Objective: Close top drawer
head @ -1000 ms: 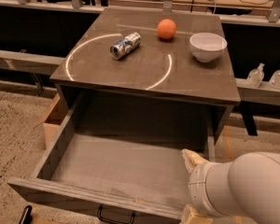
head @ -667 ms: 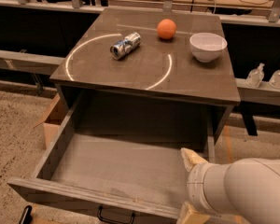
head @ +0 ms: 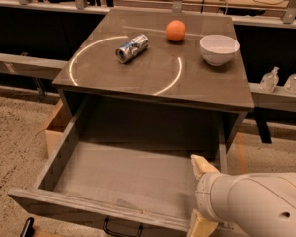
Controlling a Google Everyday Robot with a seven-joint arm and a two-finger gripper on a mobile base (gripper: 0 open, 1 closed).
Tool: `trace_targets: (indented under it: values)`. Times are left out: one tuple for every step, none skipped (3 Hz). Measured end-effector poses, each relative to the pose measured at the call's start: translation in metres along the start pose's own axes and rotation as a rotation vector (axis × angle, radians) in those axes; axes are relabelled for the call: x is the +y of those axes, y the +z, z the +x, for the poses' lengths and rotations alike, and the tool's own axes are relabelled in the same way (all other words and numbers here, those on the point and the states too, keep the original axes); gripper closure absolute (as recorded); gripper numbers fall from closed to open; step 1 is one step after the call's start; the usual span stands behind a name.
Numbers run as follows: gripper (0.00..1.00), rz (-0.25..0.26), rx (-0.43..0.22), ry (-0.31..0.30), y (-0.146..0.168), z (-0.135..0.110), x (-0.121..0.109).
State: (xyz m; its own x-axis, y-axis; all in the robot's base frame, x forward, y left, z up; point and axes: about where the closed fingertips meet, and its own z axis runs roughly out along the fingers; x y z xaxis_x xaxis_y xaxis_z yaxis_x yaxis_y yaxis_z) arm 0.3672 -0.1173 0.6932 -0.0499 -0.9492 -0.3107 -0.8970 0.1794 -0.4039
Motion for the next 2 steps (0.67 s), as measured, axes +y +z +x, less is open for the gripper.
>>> trace_targets:
  values:
    - [0.00, 0.006, 0.000, -0.002, 0.0000, -0.0007, -0.0031]
    - [0.00, 0.007, 0.000, -0.002, 0.0000, -0.0007, -0.0031]
